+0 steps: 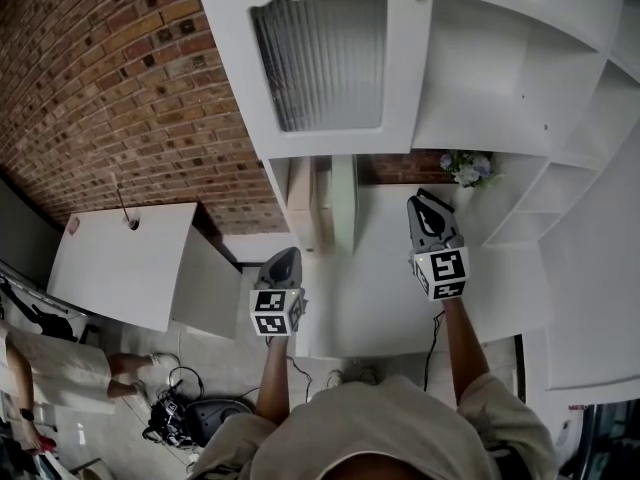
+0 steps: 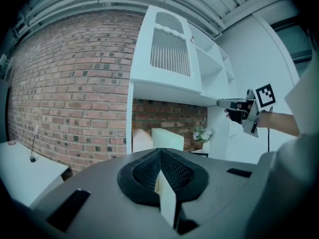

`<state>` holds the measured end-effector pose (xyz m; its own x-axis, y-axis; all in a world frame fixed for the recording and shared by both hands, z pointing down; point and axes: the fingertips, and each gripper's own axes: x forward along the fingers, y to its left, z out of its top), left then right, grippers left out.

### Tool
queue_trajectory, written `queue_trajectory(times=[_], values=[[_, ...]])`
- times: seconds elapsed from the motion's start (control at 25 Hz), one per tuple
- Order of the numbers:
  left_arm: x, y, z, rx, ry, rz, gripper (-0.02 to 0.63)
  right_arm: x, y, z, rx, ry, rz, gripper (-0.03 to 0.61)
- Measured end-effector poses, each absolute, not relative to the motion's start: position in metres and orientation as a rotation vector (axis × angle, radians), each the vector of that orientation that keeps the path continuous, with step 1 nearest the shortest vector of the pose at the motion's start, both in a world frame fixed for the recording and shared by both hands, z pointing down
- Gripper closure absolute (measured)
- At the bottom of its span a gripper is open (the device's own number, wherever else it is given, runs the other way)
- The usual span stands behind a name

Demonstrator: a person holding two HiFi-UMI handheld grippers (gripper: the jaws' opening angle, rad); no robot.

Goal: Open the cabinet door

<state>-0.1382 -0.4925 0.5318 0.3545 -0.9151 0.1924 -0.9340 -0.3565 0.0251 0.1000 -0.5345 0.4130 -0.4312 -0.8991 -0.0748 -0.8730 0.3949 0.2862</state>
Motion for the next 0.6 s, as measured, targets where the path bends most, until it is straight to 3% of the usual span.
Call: queue_trajectory(times=[0.6], values=[[-0.147,-0.491,0.531,2.472,-1.700,0.197,0.588,0.103,-0.575,0.307,1.674,-2.560,-0.642,0.565]])
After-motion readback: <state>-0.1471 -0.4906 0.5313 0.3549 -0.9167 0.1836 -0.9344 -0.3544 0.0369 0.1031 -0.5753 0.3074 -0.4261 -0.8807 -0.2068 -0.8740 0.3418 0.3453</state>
